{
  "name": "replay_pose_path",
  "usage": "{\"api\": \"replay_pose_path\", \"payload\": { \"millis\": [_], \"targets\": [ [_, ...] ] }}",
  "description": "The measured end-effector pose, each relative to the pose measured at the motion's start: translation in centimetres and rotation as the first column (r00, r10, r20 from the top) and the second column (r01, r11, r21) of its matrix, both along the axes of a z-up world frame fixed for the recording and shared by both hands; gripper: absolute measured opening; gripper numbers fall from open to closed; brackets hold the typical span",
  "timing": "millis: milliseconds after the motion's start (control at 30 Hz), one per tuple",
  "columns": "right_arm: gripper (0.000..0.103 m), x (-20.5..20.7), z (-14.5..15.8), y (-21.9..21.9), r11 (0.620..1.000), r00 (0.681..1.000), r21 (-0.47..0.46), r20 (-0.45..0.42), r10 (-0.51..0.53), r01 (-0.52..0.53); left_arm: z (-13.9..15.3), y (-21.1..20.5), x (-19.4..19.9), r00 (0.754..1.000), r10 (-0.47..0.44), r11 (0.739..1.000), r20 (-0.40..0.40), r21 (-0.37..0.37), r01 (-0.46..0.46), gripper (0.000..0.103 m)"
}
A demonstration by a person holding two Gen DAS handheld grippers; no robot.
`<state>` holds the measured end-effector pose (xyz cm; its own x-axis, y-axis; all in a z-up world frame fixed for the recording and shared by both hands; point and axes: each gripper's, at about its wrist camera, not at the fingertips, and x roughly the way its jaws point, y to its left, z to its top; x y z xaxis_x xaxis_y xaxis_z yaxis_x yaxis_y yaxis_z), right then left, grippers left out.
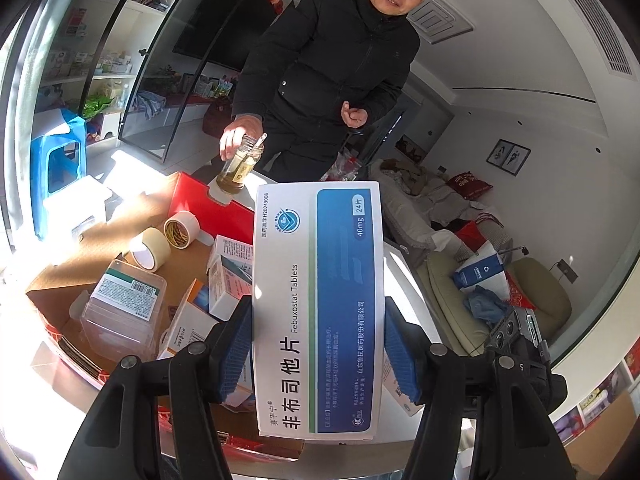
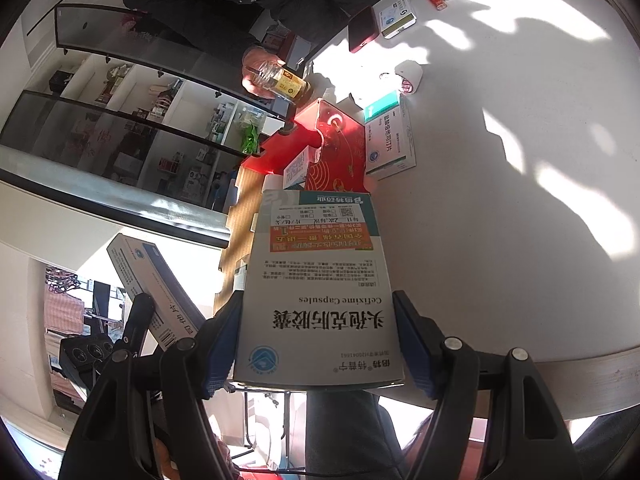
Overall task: Organize objects
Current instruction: 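Lower the Febuxostat box with the left gripper into the cardboard box while the right lowers the capsule box, then open the left gripper to drop the Febuxostat box while the right drops the capsule box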
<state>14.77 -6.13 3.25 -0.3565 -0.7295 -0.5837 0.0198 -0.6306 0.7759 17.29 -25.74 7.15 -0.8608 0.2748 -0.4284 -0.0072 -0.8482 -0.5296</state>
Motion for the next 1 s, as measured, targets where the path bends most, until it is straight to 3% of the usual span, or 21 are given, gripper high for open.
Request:
{"api": "replay_pose_path", "payload": {
  "millis": [233, 567, 700, 767, 900, 1000],
  "targets": [
    [0.071, -1.6, 1.6, -4.3, 0.995, 0.994, 0.021, -0.053, 0.096, -0.095, -0.2, -3.3, -0.2, 0.997, 0.079, 0.996, 0.011, -0.036, -0.079, 0.066],
    [0.071, -5.7, 2.9, -9.9, 0.985, 0.979, 0.036, -0.111, 0.17, -0.167, -0.7, -4.9, -2.0, 0.995, 0.101, 0.993, 0.012, -0.068, -0.1, 0.066],
    [0.071, -7.8, 3.0, -11.9, 0.981, 0.973, 0.072, -0.129, 0.189, -0.181, -1.2, -5.5, -3.3, 0.993, 0.115, 0.991, 0.032, -0.078, -0.112, 0.066],
    [0.072, -8.8, 2.7, -13.2, 0.969, 0.967, 0.145, -0.133, 0.218, -0.199, -2.0, -5.6, -4.3, 0.99, 0.117, 0.989, 0.079, -0.096, -0.109, 0.066],
    [0.074, -8.7, 3.5, -12.5, 0.957, 0.965, 0.259, -0.191, 0.181, -0.128, -3.6, -5.8, -5.1, 0.982, 0.118, 0.991, 0.148, -0.082, -0.107, 0.067],
    [0.09, -8.4, 4.1, -9.2, 0.939, 0.964, 0.343, -0.255, 0.074, 0.018, -3.8, -5.5, -4.7, 0.98, 0.133, 0.988, 0.146, -0.093, -0.121, 0.074]
  ]
}}
